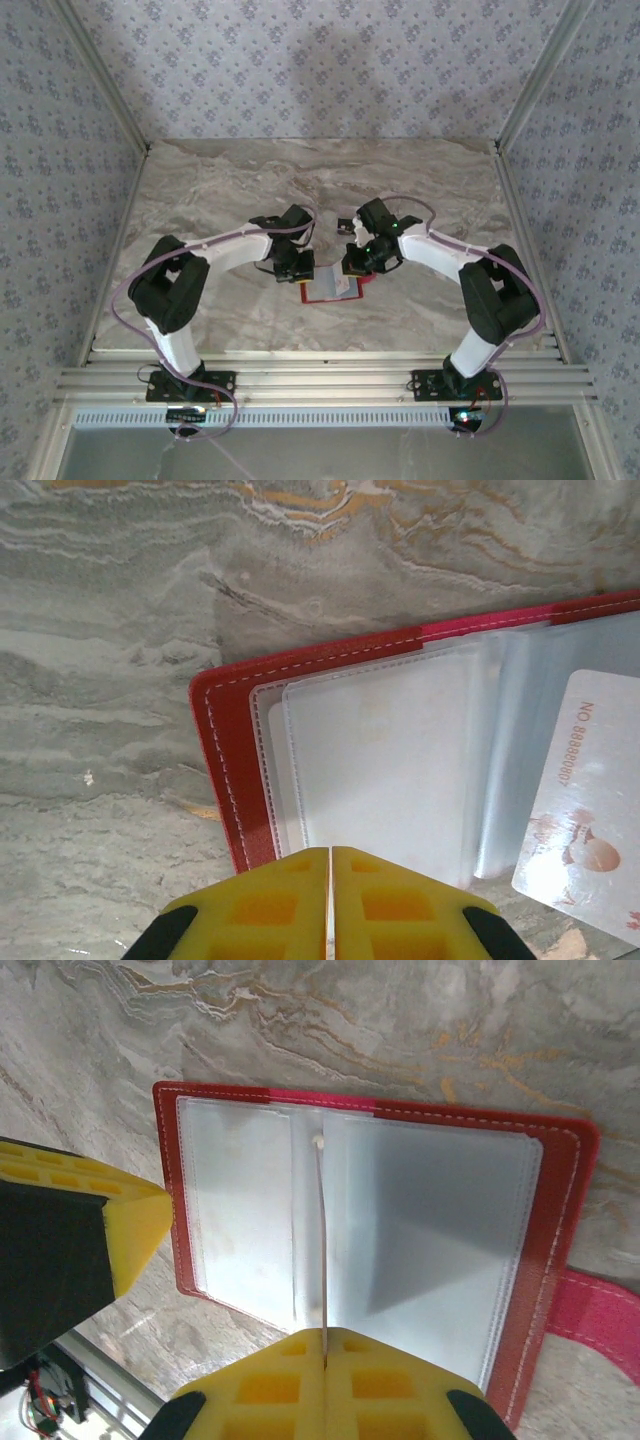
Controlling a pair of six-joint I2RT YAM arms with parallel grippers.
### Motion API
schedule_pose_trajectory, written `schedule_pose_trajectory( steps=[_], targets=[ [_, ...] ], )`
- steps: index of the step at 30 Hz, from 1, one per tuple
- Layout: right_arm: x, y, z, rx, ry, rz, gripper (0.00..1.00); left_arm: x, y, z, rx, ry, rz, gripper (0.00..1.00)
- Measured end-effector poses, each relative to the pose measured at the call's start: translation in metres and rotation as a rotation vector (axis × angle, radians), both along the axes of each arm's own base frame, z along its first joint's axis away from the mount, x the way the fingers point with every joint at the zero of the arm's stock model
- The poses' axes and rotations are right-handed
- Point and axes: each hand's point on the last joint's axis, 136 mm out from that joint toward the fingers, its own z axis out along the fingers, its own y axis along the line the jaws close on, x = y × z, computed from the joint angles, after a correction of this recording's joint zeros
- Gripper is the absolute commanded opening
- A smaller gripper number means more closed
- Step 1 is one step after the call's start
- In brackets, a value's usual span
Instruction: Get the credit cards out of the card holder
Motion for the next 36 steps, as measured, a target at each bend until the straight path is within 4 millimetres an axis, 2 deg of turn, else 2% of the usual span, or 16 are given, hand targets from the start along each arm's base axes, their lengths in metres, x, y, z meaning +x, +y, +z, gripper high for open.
schedule_pose_trajectory(
  steps=[7, 12, 23, 29, 36],
  targets=[
    [-0.003, -0.004, 0.02, -0.088, -0.107, 0.214, 0.03, 0.003, 0.001, 0.005, 0.002, -0.025, 0.006, 0.13],
    [-0.007, -0.004, 0.032, -0.193, -0.241, 0.478, 0.03, 0.004, 0.001, 0.007, -0.001, -0.033, 0.007, 0.13],
    [-0.037, -0.02, 0.02, -0.387, -0.305, 1.089, 0.05, 0.007, 0.003, 0.007, 0.002, -0.036, 0.014, 0.15],
    [-0.04, -0.029, 0.017, -0.424, -0.32, 1.23, 0.02, 0.006, 0.007, 0.005, 0.007, -0.035, 0.023, 0.28],
    [-0.03, -0.033, 0.021, -0.447, -0.364, 1.298, 0.02, 0.002, 0.014, 0.006, 0.017, -0.047, 0.027, 0.4]
  ],
)
